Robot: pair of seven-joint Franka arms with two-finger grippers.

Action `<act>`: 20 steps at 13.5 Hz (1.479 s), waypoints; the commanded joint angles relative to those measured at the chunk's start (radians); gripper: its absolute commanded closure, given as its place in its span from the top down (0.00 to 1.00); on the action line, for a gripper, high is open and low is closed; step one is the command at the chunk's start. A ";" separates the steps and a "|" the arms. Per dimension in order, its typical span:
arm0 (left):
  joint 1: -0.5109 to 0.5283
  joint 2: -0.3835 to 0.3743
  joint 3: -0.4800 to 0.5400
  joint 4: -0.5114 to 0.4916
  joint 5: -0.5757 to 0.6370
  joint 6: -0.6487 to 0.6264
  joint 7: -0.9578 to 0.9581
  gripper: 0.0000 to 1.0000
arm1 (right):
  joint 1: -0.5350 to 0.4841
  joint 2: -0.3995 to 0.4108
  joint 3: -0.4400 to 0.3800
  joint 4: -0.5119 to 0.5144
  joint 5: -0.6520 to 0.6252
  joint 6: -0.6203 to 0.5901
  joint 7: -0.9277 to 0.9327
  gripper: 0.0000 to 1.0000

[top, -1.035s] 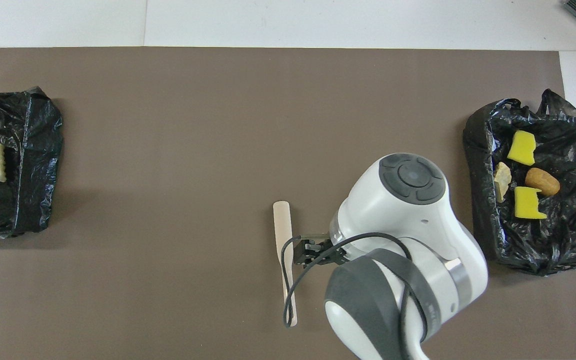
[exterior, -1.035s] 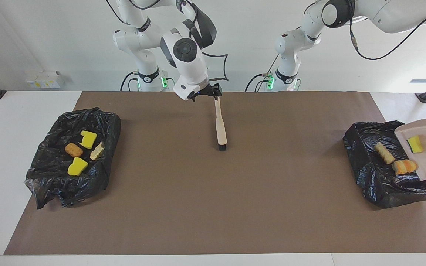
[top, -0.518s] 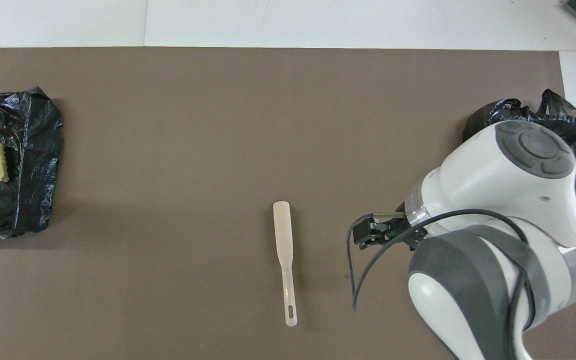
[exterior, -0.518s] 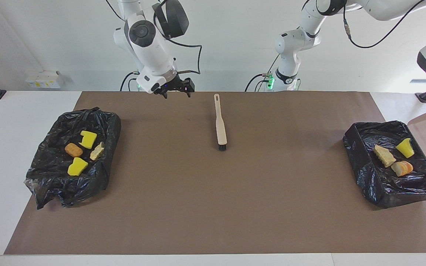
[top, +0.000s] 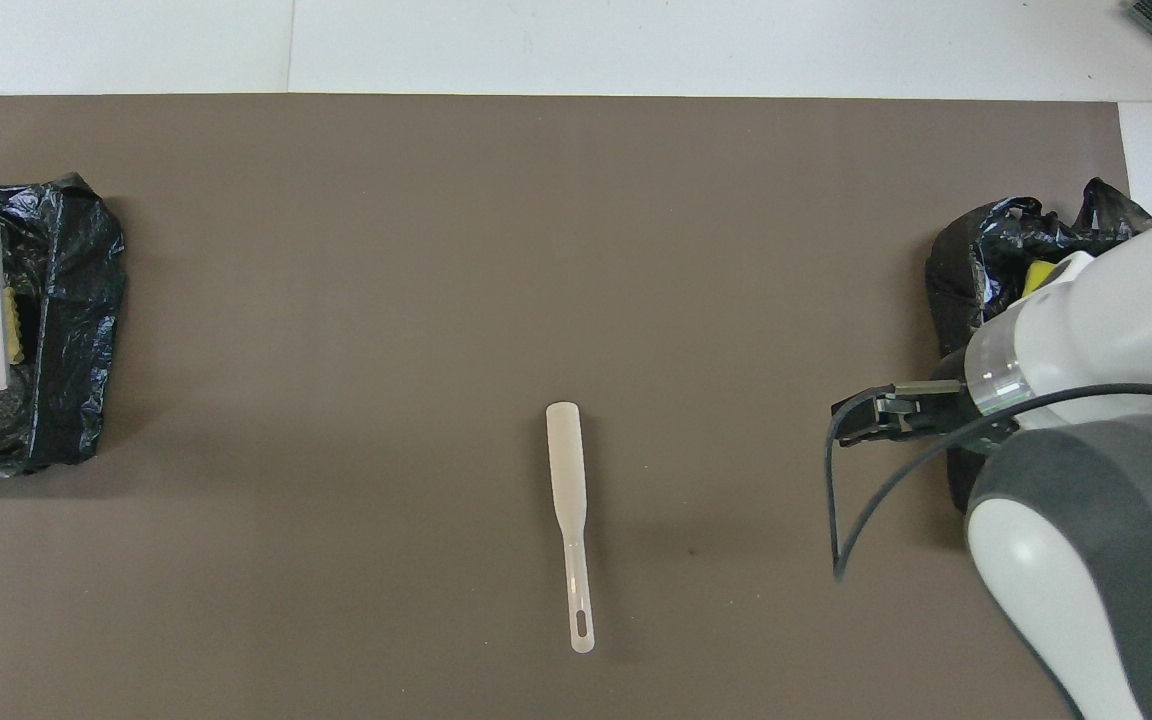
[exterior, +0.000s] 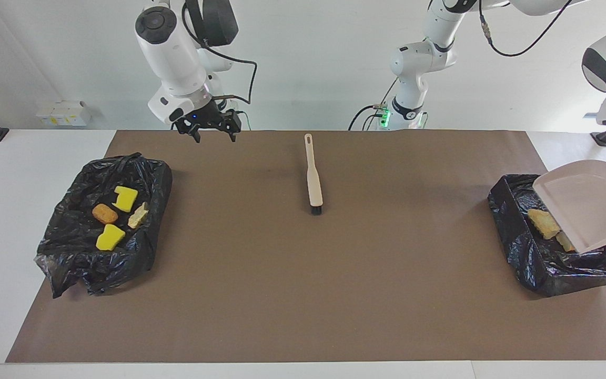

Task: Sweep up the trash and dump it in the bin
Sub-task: 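Lift the empty dustpan out of the bag with the left gripper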

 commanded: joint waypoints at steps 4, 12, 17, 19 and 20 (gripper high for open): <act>-0.085 -0.068 0.003 -0.153 -0.335 -0.025 -0.207 0.00 | 0.097 0.005 -0.286 0.027 -0.069 0.008 -0.105 1.00; -0.387 0.029 0.002 -0.181 -0.515 0.068 -1.128 0.00 | 0.138 0.019 -0.369 0.147 -0.181 -0.004 -0.208 1.00; -0.536 0.122 0.002 -0.181 -0.661 0.217 -1.720 0.00 | 0.128 0.016 -0.368 0.142 -0.167 -0.006 -0.215 1.00; -0.604 0.152 0.002 -0.179 -0.711 0.280 -1.809 0.00 | 0.128 0.016 -0.366 0.142 -0.165 -0.024 -0.220 1.00; -0.627 0.157 0.002 -0.181 -0.713 0.298 -1.822 0.00 | 0.128 0.016 -0.363 0.145 -0.149 -0.033 -0.216 1.00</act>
